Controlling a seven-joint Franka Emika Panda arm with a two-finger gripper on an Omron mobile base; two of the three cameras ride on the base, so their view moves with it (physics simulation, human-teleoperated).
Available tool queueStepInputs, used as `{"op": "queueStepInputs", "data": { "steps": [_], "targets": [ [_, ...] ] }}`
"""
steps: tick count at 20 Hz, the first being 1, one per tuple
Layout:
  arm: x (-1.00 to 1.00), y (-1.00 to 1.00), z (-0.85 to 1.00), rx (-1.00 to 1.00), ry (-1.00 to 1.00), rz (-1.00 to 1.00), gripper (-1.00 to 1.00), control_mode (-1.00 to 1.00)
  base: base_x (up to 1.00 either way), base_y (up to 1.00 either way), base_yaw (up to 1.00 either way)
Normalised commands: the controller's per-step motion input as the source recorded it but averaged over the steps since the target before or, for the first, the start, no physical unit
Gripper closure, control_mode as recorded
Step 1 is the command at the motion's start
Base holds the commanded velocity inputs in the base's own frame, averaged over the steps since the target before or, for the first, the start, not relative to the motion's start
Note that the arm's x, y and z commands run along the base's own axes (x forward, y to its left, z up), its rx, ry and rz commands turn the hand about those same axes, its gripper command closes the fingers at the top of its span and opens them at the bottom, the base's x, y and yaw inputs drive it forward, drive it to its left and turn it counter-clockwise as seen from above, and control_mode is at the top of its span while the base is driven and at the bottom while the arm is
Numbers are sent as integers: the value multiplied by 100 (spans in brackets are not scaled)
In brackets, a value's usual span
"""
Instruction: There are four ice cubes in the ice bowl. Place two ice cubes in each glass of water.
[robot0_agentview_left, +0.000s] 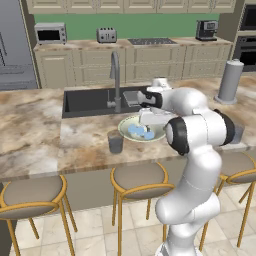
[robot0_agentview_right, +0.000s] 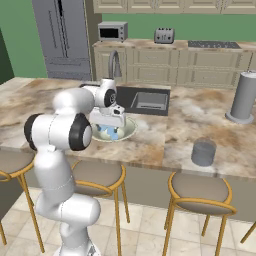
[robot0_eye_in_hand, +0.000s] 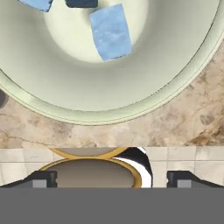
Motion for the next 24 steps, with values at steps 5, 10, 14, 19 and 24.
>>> {"op": "queueStepInputs", "data": {
  "steps": [5, 10, 14, 19, 24],
  "targets": [
    [50, 0, -30, 0, 0, 0, -100, -100, 0, 0, 0],
    [31, 0, -25, 0, 0, 0, -100, -100, 0, 0, 0],
    [4, 0, -25, 0, 0, 0, -100, -100, 0, 0, 0],
    [0, 0, -23, 0, 0, 0, -100, -100, 0, 0, 0],
    [5, 3, -14, 0, -1, 1, -100, -100, 0, 0, 0]
  ]
}}
